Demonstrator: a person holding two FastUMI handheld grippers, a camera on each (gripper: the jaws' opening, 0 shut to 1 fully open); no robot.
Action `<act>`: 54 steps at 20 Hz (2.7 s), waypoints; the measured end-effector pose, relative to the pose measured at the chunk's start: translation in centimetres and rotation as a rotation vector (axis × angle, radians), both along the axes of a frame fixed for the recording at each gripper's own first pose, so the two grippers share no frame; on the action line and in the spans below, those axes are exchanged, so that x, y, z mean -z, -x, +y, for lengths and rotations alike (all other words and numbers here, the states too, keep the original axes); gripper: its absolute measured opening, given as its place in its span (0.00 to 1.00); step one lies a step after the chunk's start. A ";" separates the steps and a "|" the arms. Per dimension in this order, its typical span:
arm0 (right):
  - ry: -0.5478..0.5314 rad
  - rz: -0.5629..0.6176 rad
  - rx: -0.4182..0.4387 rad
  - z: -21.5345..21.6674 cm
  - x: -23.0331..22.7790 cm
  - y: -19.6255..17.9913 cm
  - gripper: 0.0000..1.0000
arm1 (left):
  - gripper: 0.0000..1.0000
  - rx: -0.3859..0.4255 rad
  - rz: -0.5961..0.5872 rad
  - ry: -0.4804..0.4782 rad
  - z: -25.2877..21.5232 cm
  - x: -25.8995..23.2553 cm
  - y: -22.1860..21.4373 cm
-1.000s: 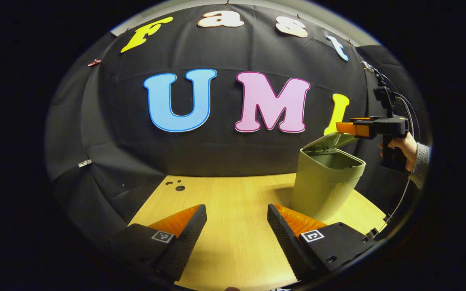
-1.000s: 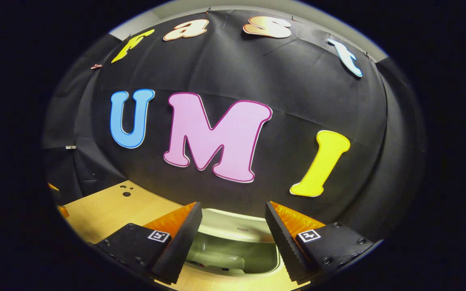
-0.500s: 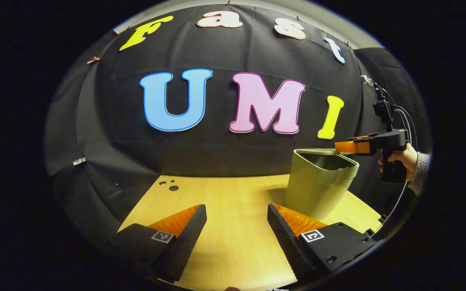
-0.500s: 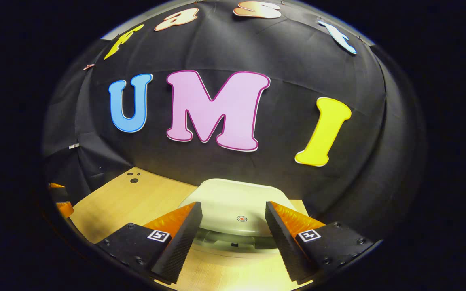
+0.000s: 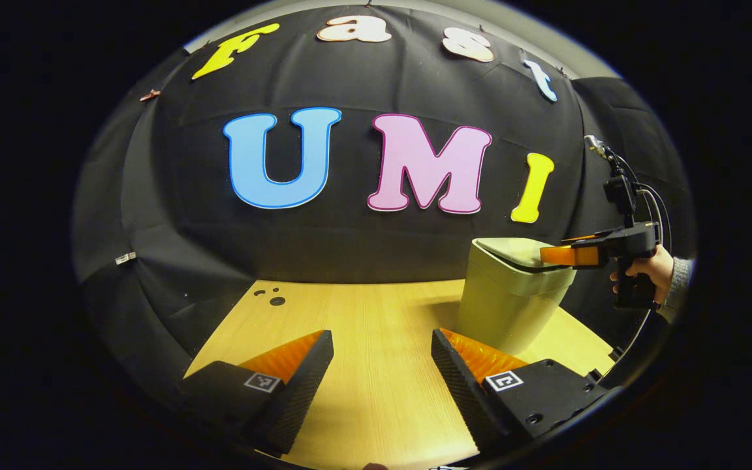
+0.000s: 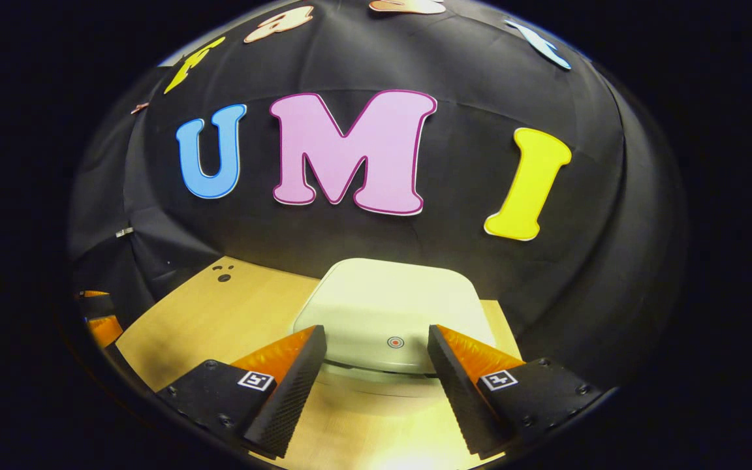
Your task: Press the lid of the desktop garbage bin to open it, pick up the crumpled paper on the desktop and throw it into the bin, then pick up the pop can on the desktop and drop it into the bin, and finally close the garbage bin lid.
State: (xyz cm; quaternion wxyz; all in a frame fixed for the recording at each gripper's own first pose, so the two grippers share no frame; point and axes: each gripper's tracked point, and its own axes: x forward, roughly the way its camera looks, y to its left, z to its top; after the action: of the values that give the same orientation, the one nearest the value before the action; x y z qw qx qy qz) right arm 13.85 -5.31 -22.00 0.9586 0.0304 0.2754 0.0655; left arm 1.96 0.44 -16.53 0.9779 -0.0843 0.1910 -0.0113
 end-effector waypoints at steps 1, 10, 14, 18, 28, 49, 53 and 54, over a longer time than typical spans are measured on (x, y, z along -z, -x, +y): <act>-0.005 0.011 0.000 0.1 0.6 0.3 0.99 | 0.98 0.001 0.002 -0.001 0.0 0.0 -0.1; -0.014 0.023 -0.016 0.0 1.4 0.7 0.99 | 0.98 0.026 0.009 -0.009 -1.2 0.1 -0.4; -0.027 0.005 -0.007 0.0 1.1 0.8 0.99 | 0.98 0.036 0.009 -0.017 -1.5 0.1 -0.4; -0.185 0.019 0.067 -0.6 0.8 0.2 1.00 | 0.98 0.027 0.015 -0.020 -1.1 0.2 -0.5; -0.058 0.025 0.053 -2.3 1.6 -1.7 0.99 | 0.98 0.023 0.018 -0.015 -1.3 0.4 -1.1; -0.125 -0.043 0.096 -0.4 -0.3 -1.2 0.98 | 0.98 0.041 -0.042 0.005 -0.4 -1.4 1.1; -0.084 -0.087 0.082 0.9 -1.9 0.2 0.97 | 0.98 0.038 -0.049 0.020 0.6 -1.4 1.6; -0.074 -0.094 0.074 1.3 -2.3 0.7 0.98 | 0.98 0.037 -0.051 0.027 0.9 -1.4 1.6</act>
State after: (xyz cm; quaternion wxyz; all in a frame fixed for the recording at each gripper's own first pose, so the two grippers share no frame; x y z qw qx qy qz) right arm 13.16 -4.05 -19.68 0.9705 0.0727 0.2261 0.0415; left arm 0.37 1.30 -15.13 0.9808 -0.0938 0.1675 -0.0341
